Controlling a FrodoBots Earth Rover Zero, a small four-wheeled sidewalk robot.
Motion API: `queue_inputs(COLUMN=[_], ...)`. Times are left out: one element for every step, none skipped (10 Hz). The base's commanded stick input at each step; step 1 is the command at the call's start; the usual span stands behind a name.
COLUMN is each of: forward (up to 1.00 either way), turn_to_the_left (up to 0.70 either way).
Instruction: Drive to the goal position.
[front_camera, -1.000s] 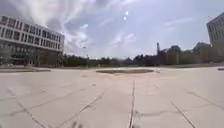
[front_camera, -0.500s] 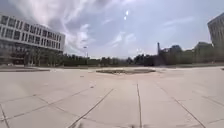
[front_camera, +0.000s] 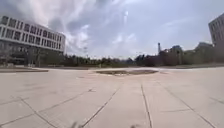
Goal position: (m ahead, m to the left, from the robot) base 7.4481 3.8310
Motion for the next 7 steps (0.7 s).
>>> queue_inputs(forward=[0.70, 0.70, 0.70, 0.70, 0.70, 0.70, 0.70], turn_to_the_left=[0.00, 0.00, 0.00, 0.00, 0.00, 0.00, 0.00])
